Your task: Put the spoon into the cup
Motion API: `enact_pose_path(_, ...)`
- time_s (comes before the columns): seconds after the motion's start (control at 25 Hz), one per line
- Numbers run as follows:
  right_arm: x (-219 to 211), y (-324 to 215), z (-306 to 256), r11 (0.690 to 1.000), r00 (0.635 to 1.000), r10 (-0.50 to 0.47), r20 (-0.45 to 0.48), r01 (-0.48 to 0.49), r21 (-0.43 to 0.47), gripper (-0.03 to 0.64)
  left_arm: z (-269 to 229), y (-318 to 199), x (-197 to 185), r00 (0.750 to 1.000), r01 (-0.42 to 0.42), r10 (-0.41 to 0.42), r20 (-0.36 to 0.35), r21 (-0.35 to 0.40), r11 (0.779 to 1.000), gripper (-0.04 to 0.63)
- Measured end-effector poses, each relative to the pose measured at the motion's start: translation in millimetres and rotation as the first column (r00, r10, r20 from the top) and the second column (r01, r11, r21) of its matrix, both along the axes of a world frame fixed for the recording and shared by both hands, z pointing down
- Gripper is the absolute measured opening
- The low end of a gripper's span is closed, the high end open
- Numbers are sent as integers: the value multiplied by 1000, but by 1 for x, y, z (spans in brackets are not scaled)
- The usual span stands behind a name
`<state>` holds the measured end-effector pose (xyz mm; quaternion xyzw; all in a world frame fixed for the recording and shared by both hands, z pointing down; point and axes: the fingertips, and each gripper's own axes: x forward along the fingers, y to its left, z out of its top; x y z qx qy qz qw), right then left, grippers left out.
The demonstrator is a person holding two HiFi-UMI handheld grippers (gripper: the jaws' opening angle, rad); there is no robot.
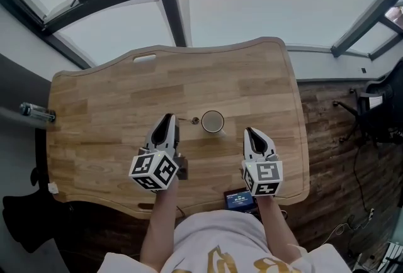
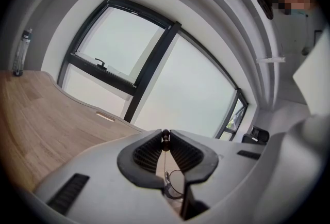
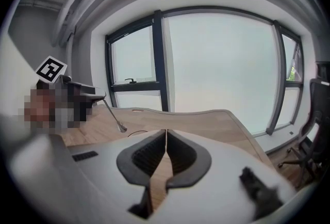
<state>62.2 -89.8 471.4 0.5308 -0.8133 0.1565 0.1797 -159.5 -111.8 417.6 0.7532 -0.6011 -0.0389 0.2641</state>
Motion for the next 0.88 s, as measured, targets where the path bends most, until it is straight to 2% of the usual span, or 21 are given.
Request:
enact_pose_path(0.48, -7, -7, 12, 1000, 1000, -12, 4, 12, -27, 32, 14, -6, 3, 999, -7, 5, -50, -34, 999, 55)
enact_pose_path(0.88, -11, -9, 16, 999, 1000, -14, 3, 14, -42, 32, 21, -10, 8, 998, -32, 30, -50, -48, 998, 55)
